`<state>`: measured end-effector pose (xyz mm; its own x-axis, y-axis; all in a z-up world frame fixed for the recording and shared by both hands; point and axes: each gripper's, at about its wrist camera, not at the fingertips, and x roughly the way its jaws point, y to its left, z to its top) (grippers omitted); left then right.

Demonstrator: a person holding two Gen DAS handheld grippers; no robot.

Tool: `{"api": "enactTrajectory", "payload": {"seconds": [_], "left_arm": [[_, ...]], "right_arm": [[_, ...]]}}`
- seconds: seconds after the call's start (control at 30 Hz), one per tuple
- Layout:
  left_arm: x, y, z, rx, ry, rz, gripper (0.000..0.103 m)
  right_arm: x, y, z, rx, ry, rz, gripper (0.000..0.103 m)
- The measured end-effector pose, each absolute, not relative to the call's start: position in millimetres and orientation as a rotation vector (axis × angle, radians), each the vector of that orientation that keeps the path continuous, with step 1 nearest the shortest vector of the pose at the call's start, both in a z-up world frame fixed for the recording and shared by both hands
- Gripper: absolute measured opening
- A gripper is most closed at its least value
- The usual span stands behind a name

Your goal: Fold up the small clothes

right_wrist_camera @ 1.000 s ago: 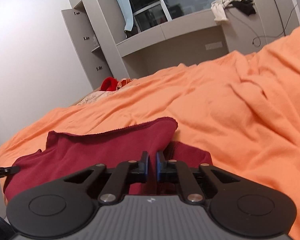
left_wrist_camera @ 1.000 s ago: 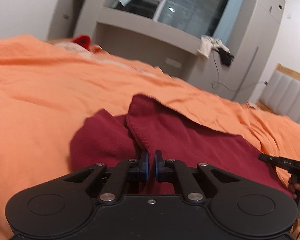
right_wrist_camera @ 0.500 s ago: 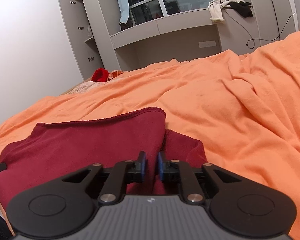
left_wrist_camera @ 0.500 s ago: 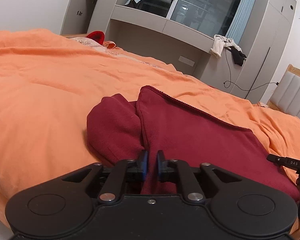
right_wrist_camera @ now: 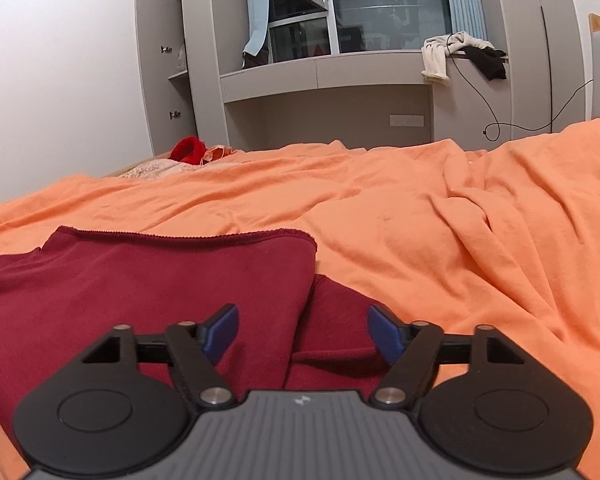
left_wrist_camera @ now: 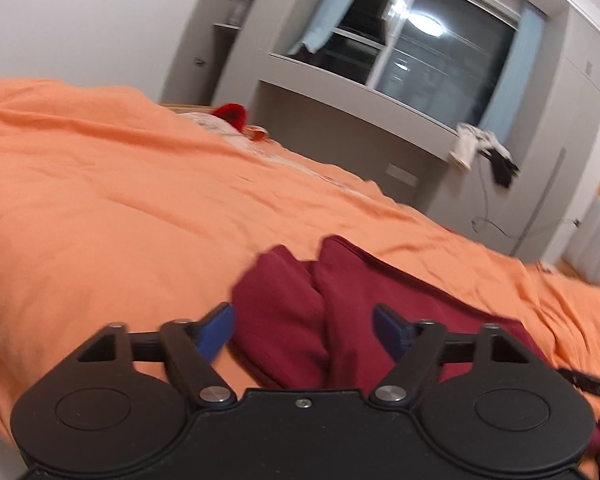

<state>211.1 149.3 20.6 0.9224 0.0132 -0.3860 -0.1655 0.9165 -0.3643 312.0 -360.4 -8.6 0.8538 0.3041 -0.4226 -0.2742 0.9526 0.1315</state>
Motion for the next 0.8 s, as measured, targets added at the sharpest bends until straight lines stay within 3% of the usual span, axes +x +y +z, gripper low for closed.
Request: {"api": "enactTrajectory", "payload": {"seconds": [0.1, 0.17, 0.47, 0.8], "left_arm": [[213, 162, 21, -0.431, 0.368, 0.179, 0.1], [218, 170, 21, -0.447, 0.367, 0.221, 0.102], [284, 207, 17, -0.417, 0.498, 0.161, 0.102], [282, 192, 18, -0.452, 0.534, 0.005, 0.102]], "right_arm": [[310, -363, -7, 0.064, 0.422, 0.285, 0.096], [308, -365, -5, 0.063, 0.398, 0.273, 0.101], [314, -385, -2, 0.11, 0.386, 0.152, 0.102], [328, -396, -17, 0.136, 0.485, 0.07, 0.102]]}}
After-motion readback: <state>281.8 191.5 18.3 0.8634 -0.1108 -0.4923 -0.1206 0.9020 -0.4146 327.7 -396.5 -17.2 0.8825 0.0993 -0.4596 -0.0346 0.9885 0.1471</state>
